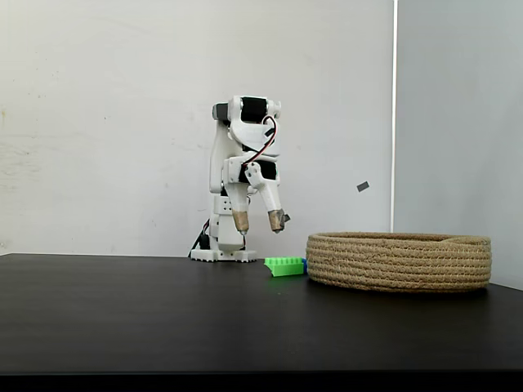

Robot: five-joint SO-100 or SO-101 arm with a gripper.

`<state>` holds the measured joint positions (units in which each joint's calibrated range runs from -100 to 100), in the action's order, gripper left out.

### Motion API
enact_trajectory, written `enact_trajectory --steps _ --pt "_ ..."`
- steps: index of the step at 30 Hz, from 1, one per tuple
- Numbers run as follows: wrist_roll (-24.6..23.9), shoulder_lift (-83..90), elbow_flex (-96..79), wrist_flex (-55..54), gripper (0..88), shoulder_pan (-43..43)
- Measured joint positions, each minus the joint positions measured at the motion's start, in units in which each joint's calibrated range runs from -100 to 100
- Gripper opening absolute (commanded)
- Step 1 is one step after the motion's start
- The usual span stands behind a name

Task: Place the lego blocks in the tray

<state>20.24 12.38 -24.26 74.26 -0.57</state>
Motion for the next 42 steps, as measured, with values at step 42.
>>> enact_trajectory --steps 42 --pt "-4.3 -6.4 -13.5 -16.6 0.0 -10.1"
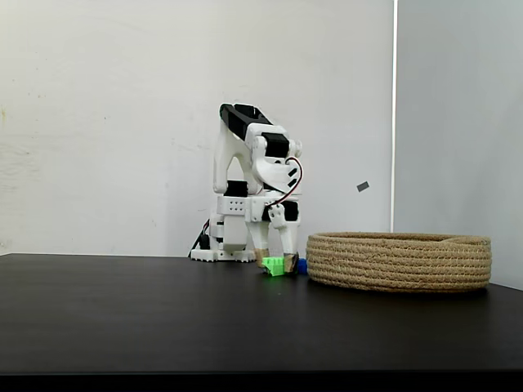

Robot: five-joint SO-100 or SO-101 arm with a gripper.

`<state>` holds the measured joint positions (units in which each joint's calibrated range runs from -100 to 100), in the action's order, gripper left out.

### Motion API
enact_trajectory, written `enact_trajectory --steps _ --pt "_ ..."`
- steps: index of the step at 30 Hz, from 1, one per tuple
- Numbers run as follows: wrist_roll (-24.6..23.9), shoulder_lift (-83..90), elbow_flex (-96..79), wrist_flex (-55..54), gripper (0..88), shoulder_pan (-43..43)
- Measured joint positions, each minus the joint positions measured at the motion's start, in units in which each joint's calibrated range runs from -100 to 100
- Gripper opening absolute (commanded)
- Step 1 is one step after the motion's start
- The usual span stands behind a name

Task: Place the lego blocks in the tray

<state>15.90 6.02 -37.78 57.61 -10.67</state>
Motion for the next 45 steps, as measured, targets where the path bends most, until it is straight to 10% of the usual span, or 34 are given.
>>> enact_trajectory --steps 26,32,45 --pt "2.8 -3.1 42.6 13.1 0.5 -11.4" --pt "3.6 -6.1 42.2 5.6 32.5 -13.8" --pt "6.0 -2.5 36.5 11.9 33.8 -12.9"
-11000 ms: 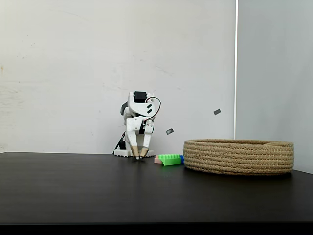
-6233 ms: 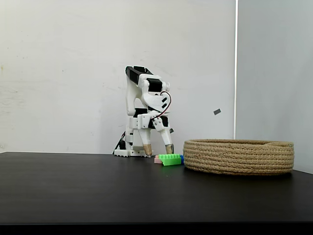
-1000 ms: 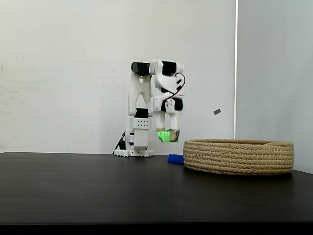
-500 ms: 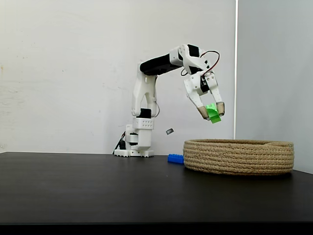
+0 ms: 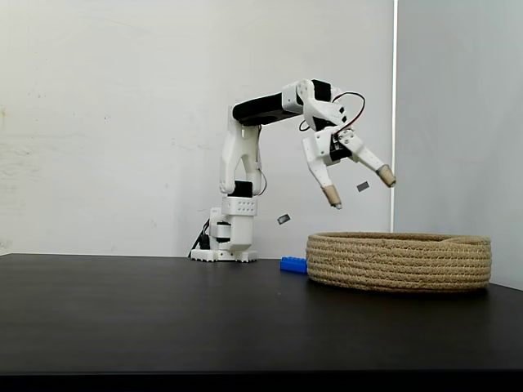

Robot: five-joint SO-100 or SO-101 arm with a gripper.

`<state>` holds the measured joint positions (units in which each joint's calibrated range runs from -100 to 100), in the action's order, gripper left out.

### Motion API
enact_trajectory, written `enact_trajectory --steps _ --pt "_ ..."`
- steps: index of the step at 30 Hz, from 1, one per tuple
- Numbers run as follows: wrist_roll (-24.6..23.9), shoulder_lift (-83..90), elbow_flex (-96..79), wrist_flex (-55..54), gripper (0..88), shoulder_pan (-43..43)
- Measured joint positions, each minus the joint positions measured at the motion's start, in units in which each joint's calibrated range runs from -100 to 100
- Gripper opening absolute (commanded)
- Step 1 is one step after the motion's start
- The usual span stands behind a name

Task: Place the lego blocks in the tray

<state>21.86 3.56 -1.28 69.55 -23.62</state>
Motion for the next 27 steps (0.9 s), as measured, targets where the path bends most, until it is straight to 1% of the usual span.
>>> enact_trajectory --steps 3,10,16,19,27 --pt "3.6 5.9 -7.1 2.9 32.9 0.2" --pt "12.8 20.2 -23.0 3.7 32.5 -0.3" --pt "20.8 27.8 -31.9 4.5 31.9 2.3" --pt "23.4 28.7 -35.4 3.3 31.6 3.9" --pt "27.4 28.7 -45.6 -4.6 30.7 6.5"
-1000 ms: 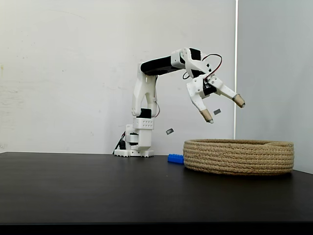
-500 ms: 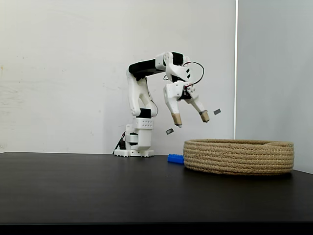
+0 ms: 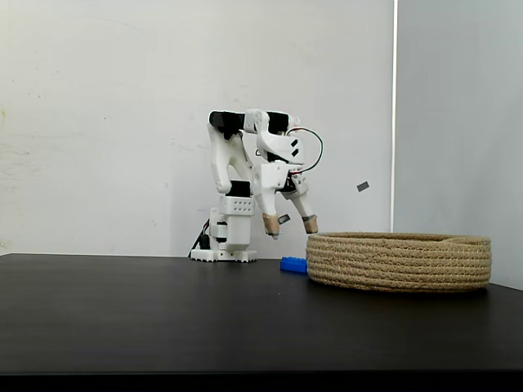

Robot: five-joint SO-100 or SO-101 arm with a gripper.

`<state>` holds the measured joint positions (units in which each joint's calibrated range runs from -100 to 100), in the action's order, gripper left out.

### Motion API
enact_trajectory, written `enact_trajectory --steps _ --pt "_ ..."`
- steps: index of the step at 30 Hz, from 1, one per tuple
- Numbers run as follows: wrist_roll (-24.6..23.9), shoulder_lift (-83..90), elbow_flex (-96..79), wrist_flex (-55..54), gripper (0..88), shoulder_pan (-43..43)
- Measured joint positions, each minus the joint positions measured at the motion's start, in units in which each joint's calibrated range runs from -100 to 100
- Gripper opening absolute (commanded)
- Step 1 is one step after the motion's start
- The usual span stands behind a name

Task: Place the lego blocks in the tray

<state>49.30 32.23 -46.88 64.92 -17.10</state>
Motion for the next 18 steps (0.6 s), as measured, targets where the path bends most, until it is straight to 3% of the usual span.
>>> enact_trajectory --steps 18 --pt "-1.5 -1.9 -13.8 -15.3 26.9 -4.3"
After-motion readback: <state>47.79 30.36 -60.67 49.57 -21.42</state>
